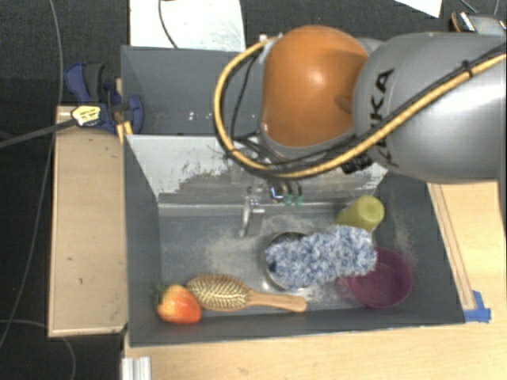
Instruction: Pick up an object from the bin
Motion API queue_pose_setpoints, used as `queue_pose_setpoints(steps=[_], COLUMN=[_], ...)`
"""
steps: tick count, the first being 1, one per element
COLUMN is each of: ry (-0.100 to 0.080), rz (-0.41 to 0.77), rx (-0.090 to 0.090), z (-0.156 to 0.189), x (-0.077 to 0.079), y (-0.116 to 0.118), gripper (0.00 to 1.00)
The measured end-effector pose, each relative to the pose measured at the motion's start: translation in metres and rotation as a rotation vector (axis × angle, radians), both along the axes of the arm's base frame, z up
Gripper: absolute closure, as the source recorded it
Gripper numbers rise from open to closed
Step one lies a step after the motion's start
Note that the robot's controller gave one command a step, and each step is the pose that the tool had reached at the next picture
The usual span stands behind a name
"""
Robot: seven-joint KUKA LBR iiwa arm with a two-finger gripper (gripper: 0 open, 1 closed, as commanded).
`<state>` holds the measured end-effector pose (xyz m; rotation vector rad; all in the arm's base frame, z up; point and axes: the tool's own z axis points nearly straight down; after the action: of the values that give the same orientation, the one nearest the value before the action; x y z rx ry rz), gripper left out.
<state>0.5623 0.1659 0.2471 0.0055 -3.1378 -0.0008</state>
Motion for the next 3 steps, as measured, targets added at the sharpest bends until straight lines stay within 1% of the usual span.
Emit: queue_pose_setpoints(steps=[1, 2, 3], ry=[-0.007, -0.011, -0.03], rz=[-0.006, 0.128, 0.415], rx=[0.001, 0.002, 0.005], z=[0.003, -0.159, -0.09], x=[0.002, -0.012, -0.01], y=[-0.001, -0.159, -0.143], gripper=[0.0, 0.0, 0.0])
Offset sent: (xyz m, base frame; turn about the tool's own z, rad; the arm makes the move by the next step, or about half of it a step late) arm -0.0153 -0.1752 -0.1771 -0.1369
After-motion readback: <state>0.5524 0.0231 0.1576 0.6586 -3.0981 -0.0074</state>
